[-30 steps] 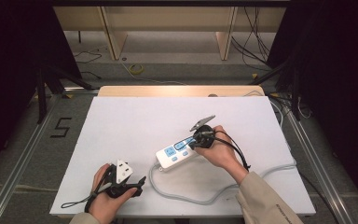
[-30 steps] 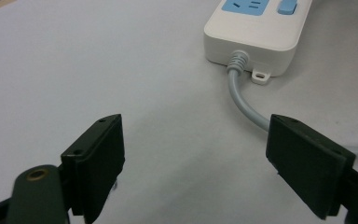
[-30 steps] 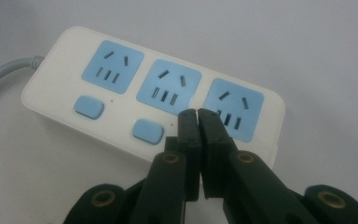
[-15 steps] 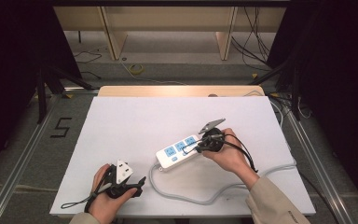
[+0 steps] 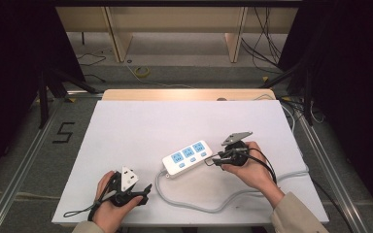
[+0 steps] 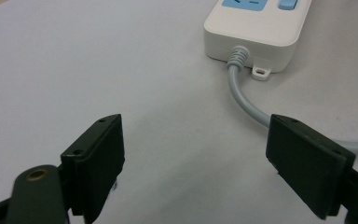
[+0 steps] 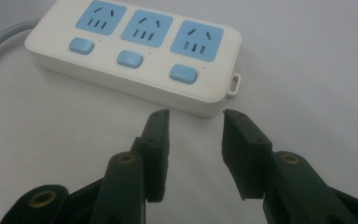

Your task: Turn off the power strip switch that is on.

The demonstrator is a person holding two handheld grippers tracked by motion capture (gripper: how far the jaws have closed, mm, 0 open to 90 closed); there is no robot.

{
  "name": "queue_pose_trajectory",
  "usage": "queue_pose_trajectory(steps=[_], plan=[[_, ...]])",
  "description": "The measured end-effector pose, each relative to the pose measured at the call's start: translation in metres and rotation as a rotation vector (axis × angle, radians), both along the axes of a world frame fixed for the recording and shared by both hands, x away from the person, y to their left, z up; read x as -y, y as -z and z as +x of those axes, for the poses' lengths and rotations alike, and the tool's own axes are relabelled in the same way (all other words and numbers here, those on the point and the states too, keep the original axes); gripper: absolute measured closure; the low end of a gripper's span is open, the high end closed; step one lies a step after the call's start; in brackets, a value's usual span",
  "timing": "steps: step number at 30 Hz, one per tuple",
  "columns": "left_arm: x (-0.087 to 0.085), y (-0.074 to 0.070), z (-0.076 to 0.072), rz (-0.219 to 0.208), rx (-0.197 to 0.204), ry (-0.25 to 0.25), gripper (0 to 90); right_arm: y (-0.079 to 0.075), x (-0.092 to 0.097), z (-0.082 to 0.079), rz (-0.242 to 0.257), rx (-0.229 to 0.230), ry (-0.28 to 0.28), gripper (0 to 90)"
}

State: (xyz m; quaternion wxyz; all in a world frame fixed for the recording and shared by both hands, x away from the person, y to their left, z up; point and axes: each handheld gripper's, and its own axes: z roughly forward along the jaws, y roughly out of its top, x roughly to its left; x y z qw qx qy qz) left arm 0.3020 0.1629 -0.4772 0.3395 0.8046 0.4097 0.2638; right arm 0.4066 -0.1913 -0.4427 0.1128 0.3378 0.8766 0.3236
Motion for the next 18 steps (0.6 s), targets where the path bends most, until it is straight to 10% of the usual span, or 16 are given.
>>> queue_pose_trajectory(steps=[18], plan=[[-0.001,0.001,0.000,0.001,-0.005,-0.004,19.2,0.007,0.051,-0.038,0.096,0.050,0.043,51.7]])
